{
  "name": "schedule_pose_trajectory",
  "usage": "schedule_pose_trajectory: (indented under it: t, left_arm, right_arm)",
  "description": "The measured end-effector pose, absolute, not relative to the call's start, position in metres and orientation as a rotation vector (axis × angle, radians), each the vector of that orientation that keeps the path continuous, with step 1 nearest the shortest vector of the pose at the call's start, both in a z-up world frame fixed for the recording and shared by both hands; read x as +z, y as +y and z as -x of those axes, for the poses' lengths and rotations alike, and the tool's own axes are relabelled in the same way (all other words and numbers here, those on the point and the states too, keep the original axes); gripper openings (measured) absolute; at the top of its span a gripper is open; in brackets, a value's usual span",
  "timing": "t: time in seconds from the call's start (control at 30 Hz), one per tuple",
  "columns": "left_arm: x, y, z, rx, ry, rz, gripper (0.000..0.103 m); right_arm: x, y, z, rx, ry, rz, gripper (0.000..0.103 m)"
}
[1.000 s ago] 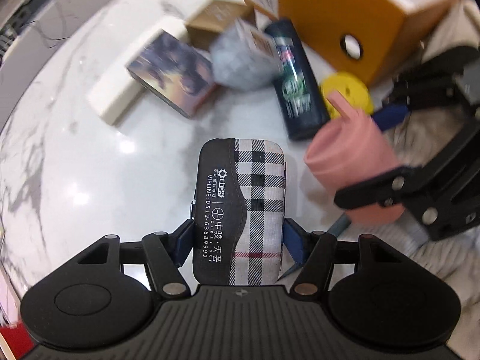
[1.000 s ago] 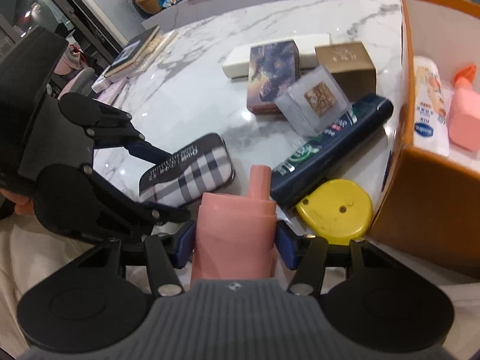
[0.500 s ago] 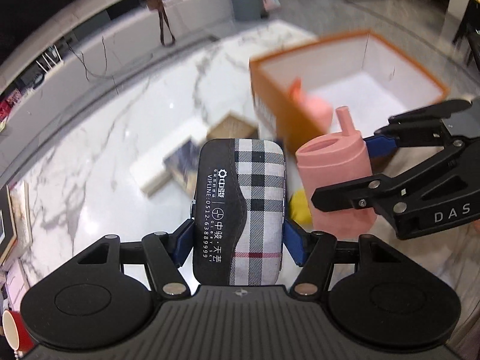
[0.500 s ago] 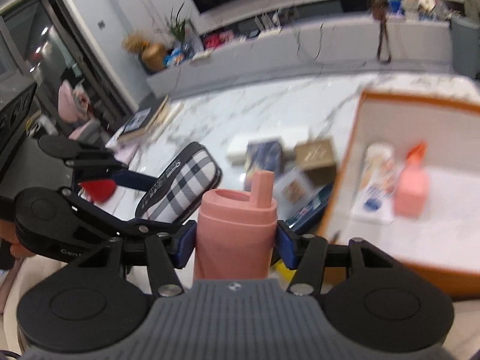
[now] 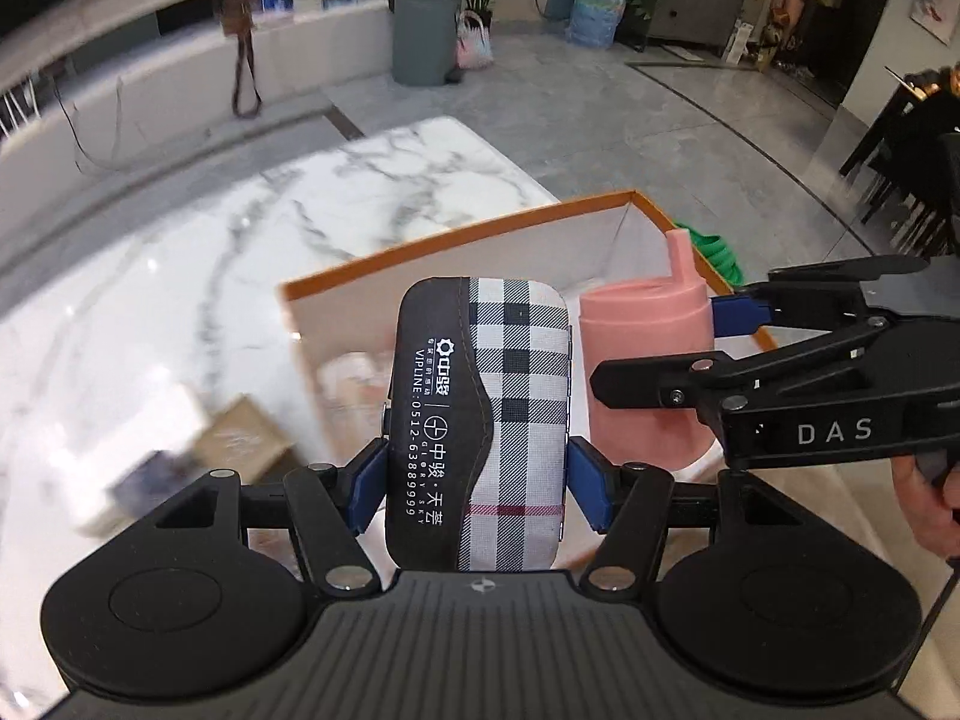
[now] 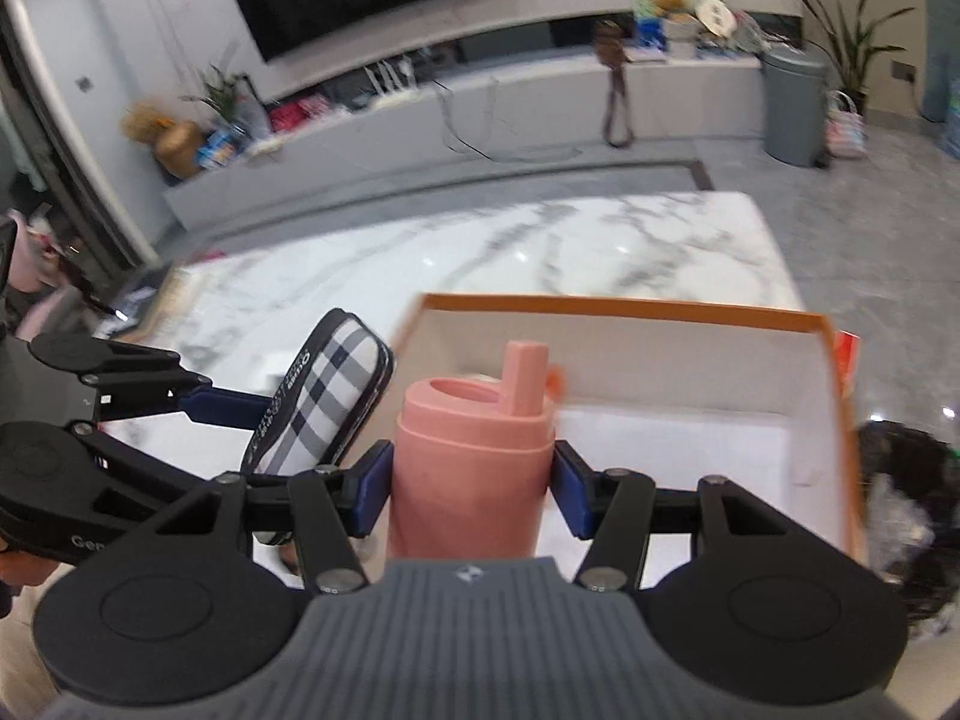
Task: Organize rigid objects
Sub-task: 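Carry the plaid case with the left tool while the right tool carries the pink bottle into the orange box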
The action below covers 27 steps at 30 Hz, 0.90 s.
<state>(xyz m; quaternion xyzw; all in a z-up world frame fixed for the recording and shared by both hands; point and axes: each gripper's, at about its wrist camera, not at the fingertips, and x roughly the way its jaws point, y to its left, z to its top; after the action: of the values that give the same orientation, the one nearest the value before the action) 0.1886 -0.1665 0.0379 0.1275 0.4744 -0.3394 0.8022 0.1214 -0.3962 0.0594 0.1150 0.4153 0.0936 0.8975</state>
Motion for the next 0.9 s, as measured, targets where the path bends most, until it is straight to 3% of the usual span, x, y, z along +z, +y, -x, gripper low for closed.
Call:
schedule_pose_trajectory:
  t: [0.4,0.9]
  left_arm:
    - [-0.038,-0.226,-0.247,-0.641,1.192,-0.133,0.072]
    - [-0.062,-0.267,-0.266,-0.546,1.224,-0.206,0.073]
  right_arm:
    - [-0.005,-0.474,-0.202,0.122,1.121,-0.308,0.056]
    - [-0.042,-0.469,-0.264,0.110,1.316,-0.223,0.056]
